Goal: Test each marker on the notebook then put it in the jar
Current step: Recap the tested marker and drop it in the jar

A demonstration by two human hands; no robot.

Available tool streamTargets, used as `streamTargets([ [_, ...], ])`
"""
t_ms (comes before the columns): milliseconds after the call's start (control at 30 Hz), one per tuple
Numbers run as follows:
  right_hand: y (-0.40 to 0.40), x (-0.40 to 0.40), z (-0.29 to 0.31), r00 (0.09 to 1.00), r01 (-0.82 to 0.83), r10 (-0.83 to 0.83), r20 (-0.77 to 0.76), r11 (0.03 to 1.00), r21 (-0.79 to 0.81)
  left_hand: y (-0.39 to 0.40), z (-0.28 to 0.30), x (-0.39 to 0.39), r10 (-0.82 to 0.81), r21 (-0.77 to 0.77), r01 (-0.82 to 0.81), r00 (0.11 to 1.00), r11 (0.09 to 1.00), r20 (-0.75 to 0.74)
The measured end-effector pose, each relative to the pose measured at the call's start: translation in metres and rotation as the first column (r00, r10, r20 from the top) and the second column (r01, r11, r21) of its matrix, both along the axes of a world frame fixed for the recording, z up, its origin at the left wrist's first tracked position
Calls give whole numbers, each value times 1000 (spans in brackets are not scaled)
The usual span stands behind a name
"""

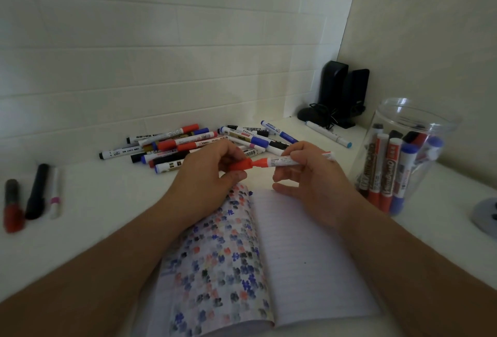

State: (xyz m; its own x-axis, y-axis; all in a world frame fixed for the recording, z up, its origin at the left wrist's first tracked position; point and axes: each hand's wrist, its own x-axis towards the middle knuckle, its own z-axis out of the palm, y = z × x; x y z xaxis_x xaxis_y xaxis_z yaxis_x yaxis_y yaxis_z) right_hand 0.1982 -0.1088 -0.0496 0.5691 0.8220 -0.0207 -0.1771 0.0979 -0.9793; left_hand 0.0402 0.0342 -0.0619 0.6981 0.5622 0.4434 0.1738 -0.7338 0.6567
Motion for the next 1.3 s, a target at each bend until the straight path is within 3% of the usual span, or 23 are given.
streamTargets([
  [200, 1, -5, -1, 985, 62, -52, 167, 996, -57, -1, 1, 0, 12, 42, -12, 1000, 999, -5],
  [567, 3, -6, -5, 984, 79, -66, 168, 994, -74, 0, -1, 2, 23, 75, -26, 999, 997, 43],
  [800, 3, -15, 0, 983, 76, -66, 174, 996, -55, -3, 6, 0, 30, 11, -32, 986, 999, 161],
  [1233, 6, -19, -2, 996, 37, -34, 78, 998, -50, -10, 11, -4, 23, 391, -92, 984, 916, 178],
  [1300, 5, -20, -4, 993, 13, -7, 118, 999, -52, -16, 14, -7, 4, 452, -57, 993, 890, 118],
])
